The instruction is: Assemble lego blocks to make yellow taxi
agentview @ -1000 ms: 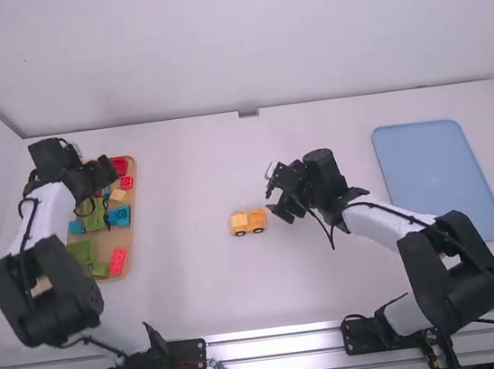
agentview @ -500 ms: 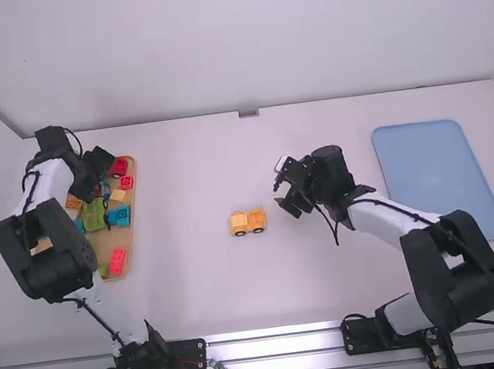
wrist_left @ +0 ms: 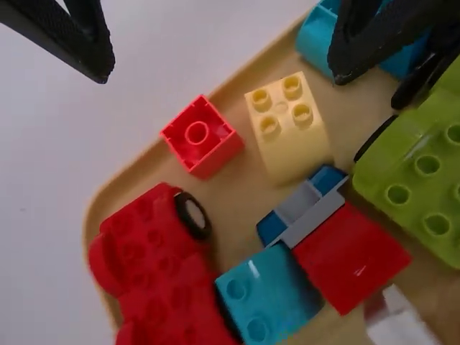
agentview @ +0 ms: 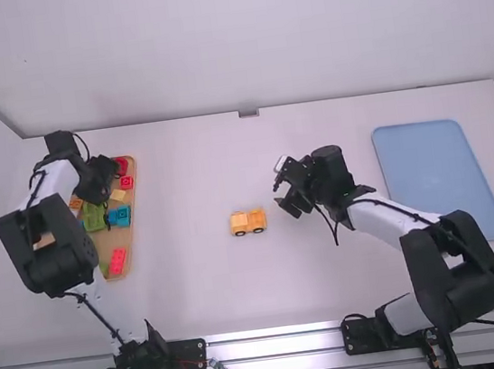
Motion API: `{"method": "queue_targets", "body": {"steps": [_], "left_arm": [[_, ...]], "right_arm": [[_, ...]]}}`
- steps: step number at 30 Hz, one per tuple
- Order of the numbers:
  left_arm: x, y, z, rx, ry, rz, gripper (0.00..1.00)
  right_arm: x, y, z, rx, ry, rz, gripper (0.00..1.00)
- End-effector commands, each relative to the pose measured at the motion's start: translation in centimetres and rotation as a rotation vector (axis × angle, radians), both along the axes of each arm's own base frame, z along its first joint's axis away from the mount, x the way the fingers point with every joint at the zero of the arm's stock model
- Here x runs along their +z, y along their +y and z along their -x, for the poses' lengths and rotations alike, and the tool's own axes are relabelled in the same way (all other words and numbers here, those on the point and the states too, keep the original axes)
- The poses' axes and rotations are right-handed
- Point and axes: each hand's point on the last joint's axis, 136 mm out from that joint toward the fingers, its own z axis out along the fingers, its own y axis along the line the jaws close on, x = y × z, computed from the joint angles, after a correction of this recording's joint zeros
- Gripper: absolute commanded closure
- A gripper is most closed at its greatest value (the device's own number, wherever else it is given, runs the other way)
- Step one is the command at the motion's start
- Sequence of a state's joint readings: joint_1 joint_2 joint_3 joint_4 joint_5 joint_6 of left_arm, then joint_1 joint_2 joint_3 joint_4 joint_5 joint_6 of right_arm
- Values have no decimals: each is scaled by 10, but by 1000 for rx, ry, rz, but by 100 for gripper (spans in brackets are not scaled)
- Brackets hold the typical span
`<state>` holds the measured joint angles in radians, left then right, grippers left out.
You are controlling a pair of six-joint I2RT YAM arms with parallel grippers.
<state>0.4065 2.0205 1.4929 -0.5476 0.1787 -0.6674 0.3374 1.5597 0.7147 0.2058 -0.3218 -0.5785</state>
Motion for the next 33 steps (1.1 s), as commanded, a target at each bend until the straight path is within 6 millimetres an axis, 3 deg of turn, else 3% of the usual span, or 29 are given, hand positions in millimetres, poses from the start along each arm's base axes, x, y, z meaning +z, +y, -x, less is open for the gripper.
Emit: {"method": "queue_targets", "body": {"steps": [1, 4, 11, 19, 33], "left_arm": [[-10, -3, 6, 6, 36, 6, 22], [-12, -3, 9, 10, 55, -8, 22], [-16, -1, 11, 6, 67, -30, 37], [-30, -5, 20, -10, 85, -25, 31], [-39, -6, 22, -16, 78, -35, 40]], "right_arm": [[3, 0, 3, -1, -1, -4, 1], [3, 0, 3, -2, -1, -5, 1], [3, 0, 3, -2, -1, -4, 1], [3, 0, 3, -2, -1, -4, 1], [2, -1, 3, -5, 1, -1, 1]]}}
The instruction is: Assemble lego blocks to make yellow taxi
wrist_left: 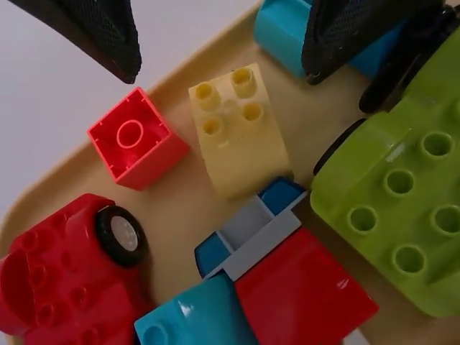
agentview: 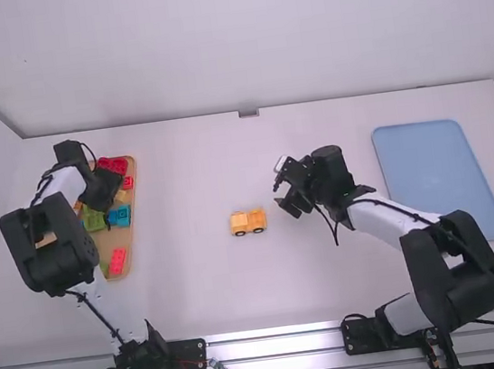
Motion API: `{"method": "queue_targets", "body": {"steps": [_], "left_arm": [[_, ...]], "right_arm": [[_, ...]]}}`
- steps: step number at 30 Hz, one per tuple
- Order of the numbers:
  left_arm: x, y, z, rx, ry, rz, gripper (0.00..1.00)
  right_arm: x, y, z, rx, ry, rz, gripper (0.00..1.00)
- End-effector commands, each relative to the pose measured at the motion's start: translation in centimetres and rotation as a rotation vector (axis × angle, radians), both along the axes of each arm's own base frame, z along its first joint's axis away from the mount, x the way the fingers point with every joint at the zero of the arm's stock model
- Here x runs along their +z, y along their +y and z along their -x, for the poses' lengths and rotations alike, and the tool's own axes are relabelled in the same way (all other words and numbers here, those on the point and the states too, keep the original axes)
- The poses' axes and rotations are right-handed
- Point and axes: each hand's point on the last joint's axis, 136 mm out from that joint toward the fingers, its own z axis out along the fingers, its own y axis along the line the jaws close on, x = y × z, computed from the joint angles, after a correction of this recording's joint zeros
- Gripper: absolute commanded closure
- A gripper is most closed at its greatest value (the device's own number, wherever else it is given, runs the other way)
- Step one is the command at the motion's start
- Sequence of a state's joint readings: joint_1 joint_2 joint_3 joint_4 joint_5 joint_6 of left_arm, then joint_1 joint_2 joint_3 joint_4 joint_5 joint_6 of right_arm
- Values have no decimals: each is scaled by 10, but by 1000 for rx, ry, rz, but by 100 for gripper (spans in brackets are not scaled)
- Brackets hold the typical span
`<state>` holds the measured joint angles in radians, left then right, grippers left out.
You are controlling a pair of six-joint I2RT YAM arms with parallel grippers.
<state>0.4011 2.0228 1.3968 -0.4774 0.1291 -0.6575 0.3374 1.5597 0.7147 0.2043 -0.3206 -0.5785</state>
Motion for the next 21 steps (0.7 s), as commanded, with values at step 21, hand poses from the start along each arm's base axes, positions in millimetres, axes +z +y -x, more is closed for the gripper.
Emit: {"method": "queue_targets", "body": {"steps": [21], "left_arm": [[-25, 4, 13, -18, 57, -66, 42]], "right_arm": [[2, 0, 3, -4, 1, -2, 1]]}}
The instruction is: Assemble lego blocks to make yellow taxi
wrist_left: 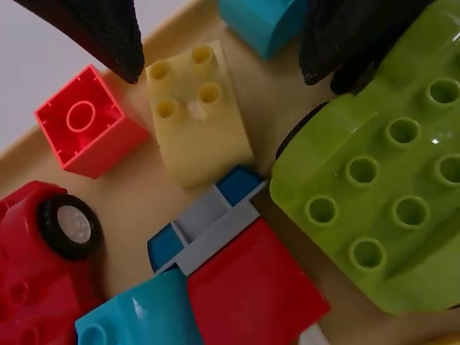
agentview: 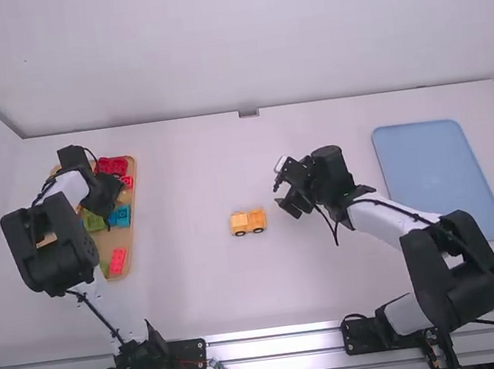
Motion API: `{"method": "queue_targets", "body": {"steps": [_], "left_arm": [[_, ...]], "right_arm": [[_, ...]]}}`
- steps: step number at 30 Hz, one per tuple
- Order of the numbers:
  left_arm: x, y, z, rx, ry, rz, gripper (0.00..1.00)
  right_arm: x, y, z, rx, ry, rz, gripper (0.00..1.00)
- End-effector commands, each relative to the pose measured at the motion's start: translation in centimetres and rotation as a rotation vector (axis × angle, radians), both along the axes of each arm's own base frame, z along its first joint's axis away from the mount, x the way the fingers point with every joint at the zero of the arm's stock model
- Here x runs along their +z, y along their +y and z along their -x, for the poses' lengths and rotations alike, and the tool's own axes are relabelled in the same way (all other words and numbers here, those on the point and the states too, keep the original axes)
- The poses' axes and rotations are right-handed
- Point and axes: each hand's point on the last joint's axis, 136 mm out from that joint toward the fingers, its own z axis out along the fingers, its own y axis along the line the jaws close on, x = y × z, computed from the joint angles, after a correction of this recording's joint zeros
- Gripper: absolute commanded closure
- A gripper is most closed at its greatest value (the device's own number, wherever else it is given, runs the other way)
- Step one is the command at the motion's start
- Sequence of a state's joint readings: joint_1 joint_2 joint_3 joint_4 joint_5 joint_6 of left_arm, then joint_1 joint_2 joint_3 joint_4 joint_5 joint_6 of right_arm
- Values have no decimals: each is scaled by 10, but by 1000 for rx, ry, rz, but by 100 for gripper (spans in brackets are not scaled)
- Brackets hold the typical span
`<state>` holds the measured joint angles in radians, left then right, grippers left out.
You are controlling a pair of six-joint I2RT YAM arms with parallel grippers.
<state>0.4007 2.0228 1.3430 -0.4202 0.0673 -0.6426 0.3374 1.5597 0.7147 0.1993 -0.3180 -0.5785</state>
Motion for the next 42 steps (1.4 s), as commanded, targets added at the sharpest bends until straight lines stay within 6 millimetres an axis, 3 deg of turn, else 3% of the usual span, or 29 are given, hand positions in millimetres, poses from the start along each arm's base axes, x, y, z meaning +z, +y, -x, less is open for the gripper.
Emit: {"method": "queue_targets", "body": {"steps": [1, 6, 8, 18, 29, 42], "left_arm": [[-15, -5, 5, -25, 46, 0, 39], [-35, -10, -3, -40, 81, 67, 44], [-39, -9, -7, -35, 102, 74, 41], [-29, -7, 0, -27, 174, 70, 39], [-28, -2, -5, -23, 158, 44, 64], [-29, 4, -2, -12, 173, 14, 74]], "right_arm": [[3, 0, 3, -2, -3, -5, 1], [3, 0, 3, -2, -2, -4, 1], [3, 0, 3, -2, -1, -4, 1], [2, 0, 3, -2, 0, -4, 1], [2, 0, 3, -3, 0, -2, 1], [2, 0, 3, -4, 0, -2, 1]]}}
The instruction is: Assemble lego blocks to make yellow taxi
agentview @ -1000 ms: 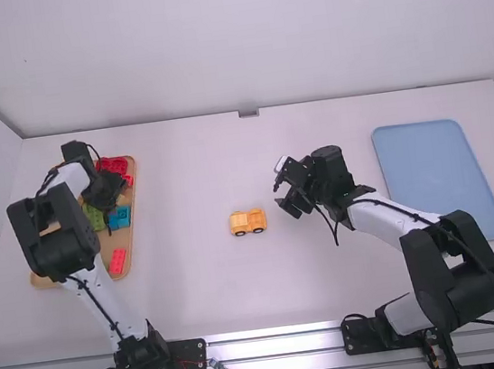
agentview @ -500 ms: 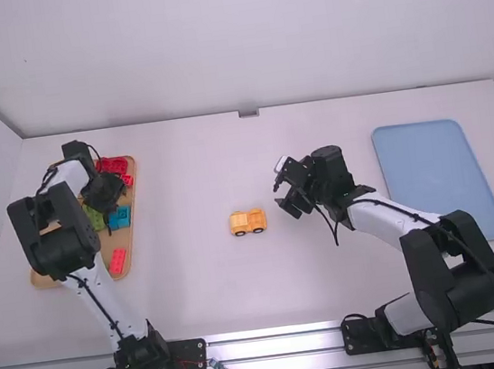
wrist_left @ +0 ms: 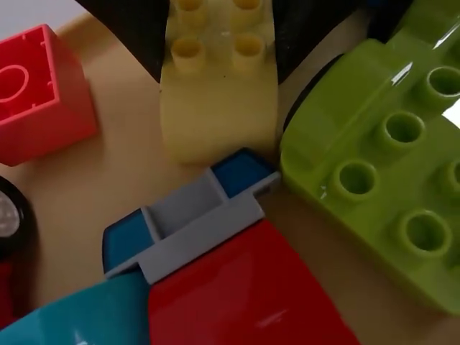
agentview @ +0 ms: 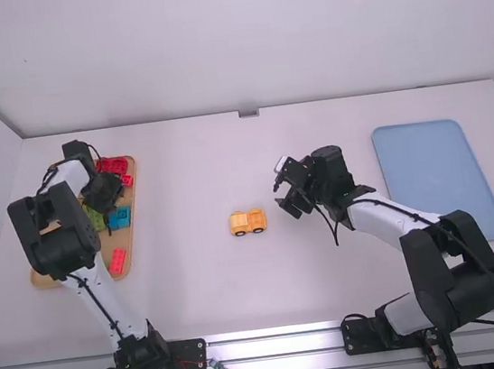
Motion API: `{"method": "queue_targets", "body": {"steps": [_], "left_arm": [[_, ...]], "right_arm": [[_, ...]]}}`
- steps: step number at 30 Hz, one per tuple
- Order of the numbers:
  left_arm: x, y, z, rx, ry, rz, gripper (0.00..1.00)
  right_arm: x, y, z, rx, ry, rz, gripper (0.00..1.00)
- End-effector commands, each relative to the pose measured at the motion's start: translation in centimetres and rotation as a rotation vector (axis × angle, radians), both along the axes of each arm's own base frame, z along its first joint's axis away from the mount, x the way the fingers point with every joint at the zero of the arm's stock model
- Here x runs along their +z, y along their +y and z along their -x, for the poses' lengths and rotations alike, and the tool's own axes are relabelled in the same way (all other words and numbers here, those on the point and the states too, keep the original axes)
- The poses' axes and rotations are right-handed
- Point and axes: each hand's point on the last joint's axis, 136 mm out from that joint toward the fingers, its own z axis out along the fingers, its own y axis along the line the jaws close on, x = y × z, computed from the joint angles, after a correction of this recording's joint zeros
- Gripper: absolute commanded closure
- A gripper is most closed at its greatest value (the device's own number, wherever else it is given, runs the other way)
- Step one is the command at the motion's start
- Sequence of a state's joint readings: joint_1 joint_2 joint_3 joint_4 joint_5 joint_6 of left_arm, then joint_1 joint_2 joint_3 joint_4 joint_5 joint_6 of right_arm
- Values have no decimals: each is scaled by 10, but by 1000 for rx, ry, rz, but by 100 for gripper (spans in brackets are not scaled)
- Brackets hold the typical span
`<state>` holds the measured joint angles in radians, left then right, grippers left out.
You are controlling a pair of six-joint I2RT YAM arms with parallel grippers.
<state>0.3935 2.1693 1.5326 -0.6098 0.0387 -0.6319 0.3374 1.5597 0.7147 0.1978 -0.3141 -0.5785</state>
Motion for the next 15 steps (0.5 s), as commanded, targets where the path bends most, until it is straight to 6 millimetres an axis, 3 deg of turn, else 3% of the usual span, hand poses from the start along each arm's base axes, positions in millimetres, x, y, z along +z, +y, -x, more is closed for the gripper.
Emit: {"method": "queue_targets", "body": {"steps": [1, 2, 3, 4, 15], "left_arm": [[-9, 0, 1, 3, 29, -12, 73], [-9, 0, 1, 5, 28, -12, 83], [-9, 1, 1, 6, 27, -12, 85], [-9, 1, 0, 7, 24, -12, 97], [4, 2, -7, -58, 17, -27, 98]], "right_arm": [[2, 0, 3, -1, -1, -5, 1], [2, 0, 3, -1, -1, -4, 1], [2, 0, 3, -1, -1, -5, 1], [2, 0, 3, -1, 0, -5, 1], [2, 0, 3, -1, -3, -3, 1]]}}
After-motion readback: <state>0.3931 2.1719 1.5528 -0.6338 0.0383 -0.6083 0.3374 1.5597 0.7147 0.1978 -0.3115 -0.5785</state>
